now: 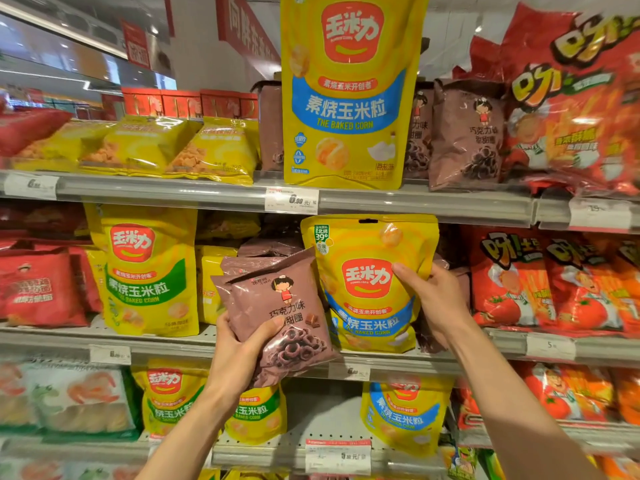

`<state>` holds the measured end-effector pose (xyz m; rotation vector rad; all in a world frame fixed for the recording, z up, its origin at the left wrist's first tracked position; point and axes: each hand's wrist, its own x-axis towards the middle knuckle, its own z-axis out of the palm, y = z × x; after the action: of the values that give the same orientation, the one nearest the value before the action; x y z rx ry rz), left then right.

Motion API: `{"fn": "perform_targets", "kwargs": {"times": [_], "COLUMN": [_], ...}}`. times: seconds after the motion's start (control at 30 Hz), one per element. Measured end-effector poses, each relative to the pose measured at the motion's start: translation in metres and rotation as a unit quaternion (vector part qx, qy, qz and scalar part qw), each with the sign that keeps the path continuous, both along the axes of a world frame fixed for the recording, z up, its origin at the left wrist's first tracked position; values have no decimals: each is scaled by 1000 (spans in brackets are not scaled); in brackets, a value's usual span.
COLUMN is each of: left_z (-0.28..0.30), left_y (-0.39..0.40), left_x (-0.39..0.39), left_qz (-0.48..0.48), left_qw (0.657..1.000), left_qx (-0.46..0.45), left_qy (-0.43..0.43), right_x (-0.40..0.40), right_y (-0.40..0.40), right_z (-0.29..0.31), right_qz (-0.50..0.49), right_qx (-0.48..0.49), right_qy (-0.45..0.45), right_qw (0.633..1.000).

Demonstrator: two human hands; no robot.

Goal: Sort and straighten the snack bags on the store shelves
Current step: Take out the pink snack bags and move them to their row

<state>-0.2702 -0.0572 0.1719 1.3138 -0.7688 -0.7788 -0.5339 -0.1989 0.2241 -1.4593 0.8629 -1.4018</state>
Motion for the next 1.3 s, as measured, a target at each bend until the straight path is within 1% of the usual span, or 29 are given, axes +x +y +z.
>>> {"fn": "perform_targets", "kwargs": {"times": [0.17, 0.33, 0.47, 0.67, 0.8, 0.93, 1.07, 1.17, 1.3], "left_z": [-4, -8, -6, 1, -1, -5, -6, -6, -4], "left_y": [1, 6, 14, 38, 51, 53, 39, 18, -12], "left_x": [3, 11, 26, 54, 75, 84, 72, 52, 21], "left_qz": [-3, -3, 9, 51, 69, 62, 20, -15, -60], "left_qw": [1000, 1000, 1000, 998, 996, 996, 998, 998, 996], "left_qx": [-5, -7, -14, -41, -50, -59, -63, -53, -42], "left_qy": [4, 2, 10, 1, -6, -14, -18, -18, -59], "right_x": [0, 5, 24, 65, 82, 68, 28, -3, -35], "right_y": [19, 27, 30, 48, 59, 61, 66, 70, 73], "right_z": [-5, -3, 13, 37, 39, 28, 12, -1, -14], "right_qz": [6, -20, -41, -28, -33, -65, -94, -124, -155], "right_qx": [-12, -37, -66, -142, -155, -127, -75, -34, 15], "right_qy": [-12, -9, -8, -16, -17, -1, 14, 0, -28], "right_qw": [1000, 999, 997, 989, 987, 990, 993, 992, 987]}}
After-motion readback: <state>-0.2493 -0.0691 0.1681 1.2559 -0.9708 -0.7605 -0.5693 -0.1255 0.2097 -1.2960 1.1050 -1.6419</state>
